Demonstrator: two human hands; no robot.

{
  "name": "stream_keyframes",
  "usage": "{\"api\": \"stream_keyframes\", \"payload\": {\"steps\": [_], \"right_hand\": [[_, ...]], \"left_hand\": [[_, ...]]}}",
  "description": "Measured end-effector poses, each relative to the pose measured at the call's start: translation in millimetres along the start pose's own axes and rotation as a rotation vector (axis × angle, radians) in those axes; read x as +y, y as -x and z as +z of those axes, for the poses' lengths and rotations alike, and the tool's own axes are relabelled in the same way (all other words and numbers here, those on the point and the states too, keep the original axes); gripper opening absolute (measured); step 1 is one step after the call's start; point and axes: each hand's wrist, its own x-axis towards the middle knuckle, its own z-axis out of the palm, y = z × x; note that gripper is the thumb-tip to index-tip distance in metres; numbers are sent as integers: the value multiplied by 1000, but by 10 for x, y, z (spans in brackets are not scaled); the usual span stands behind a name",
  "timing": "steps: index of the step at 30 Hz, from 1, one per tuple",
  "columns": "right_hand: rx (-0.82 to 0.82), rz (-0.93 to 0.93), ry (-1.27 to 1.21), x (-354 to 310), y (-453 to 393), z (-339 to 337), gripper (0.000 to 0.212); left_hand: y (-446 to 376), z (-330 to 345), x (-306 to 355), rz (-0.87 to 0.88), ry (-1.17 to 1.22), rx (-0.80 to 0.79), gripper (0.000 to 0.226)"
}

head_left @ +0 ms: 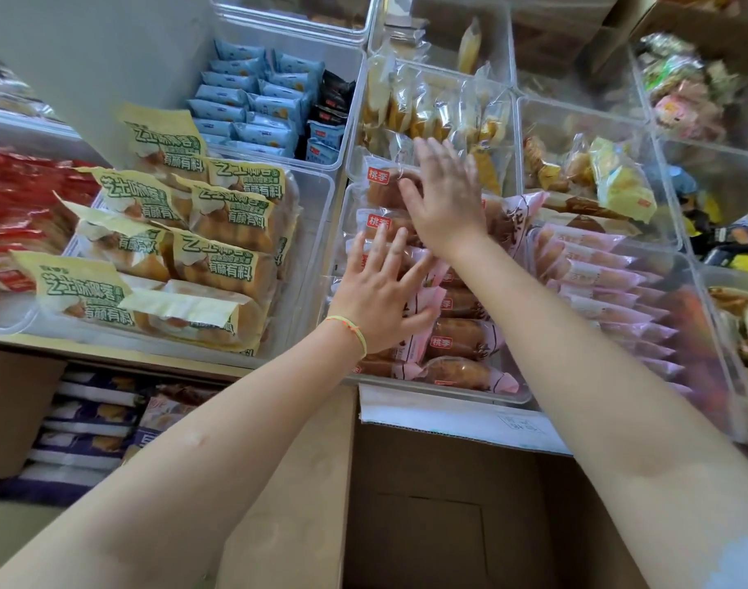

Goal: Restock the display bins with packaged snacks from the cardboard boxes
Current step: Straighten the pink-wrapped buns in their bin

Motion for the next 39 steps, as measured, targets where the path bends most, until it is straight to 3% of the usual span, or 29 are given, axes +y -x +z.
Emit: {"api": "stream_keyframes", "payload": {"steps": [2, 4, 6, 8, 11, 15, 19, 26, 30, 34, 37, 39], "right_hand": [[191, 89, -136, -24, 327, -95, 45], [238, 264, -255, -5, 619, -166, 31], [103, 518, -392, -39, 830, -249, 26], [-152, 671, -506, -140, 951, -303, 40], [-348, 669, -557, -276, 1021, -245, 56], [-338, 748, -599, -217, 964, -202, 53], [-187, 760, -759, -137, 802, -282, 51], [-205, 699, -743, -229, 735, -135, 53], [-178, 615, -815, -136, 784, -108, 39], [-293, 628, -911, -15, 876, -134, 65], [-323, 649, -913, -27, 946, -144, 61], [-276, 704, -906, -96, 1031, -196, 55]], "left_hand": [[45, -66, -38, 13, 57, 34, 71], [101, -152, -99, -103, 158, 165, 63], [143, -188, -214, -334, 275, 199, 59], [176, -161, -305, -475, 373, 99, 62], [193, -105, -353, -426, 395, -16, 60], [169, -169, -400, -379, 312, -76, 62], [100, -295, -409, -266, 130, -80, 63], [-38, -287, -397, -166, -31, -182, 64], [-62, -240, -456, -149, -9, -189, 67], [-85, -209, -466, -114, 51, -195, 65], [-94, -211, -441, -116, 64, -175, 63], [-18, -243, -413, -154, 103, -72, 61]]}}
